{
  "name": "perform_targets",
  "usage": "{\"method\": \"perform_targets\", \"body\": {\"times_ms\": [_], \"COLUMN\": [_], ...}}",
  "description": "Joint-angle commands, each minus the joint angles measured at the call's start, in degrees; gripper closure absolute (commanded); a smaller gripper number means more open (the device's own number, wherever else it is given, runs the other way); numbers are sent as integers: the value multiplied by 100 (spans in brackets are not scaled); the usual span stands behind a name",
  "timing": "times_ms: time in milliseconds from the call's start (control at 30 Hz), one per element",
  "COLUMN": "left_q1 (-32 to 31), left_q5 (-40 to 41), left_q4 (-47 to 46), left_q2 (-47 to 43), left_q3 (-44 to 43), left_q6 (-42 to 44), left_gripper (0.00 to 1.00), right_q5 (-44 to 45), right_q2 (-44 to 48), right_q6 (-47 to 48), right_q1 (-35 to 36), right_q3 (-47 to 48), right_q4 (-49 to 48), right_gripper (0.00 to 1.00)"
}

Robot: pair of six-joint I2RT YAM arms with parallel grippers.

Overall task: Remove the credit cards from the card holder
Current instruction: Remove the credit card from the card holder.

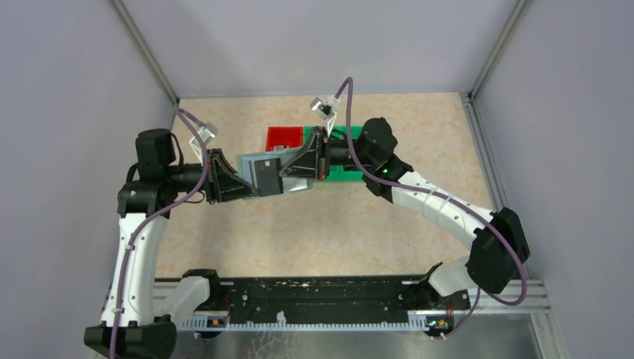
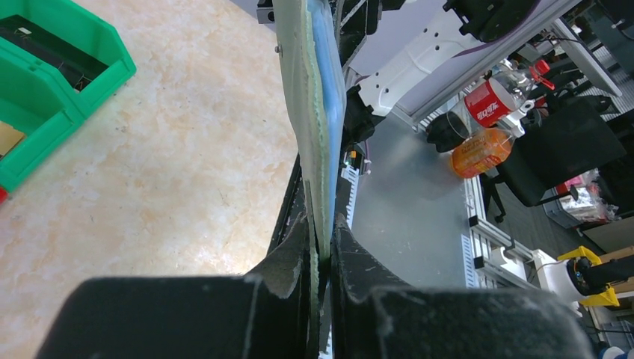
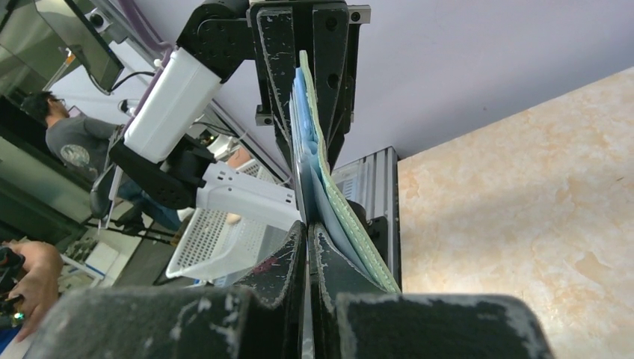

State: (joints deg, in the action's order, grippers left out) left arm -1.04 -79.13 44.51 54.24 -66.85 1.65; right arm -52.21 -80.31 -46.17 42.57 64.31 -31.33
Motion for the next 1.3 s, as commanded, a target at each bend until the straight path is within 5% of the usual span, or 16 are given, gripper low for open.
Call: {"method": "perform_targets", "body": {"times_ms": [0,900,1133,1267], "left_q1": [8,7,11,10], "left_q5": [71,-581,-218,-50], "left_q4": [120,-153,-204,-452], "left_q2": [9,-247,-158,-182], "left_q3": [-177,38,0,-31], "left_q6": [238,133,-5,-242], "left_gripper": [94,74,99,100], "right_q5": [-42,75,48,116], "right_q2": [276,203,289,466], "right_q6": [253,183,212,216], "right_q1": [-91,-82,-84,-90], "right_q3": [405,304,204,-59], "right_q4": [136,70,94,58], "right_gripper": [100,100,100,100]}}
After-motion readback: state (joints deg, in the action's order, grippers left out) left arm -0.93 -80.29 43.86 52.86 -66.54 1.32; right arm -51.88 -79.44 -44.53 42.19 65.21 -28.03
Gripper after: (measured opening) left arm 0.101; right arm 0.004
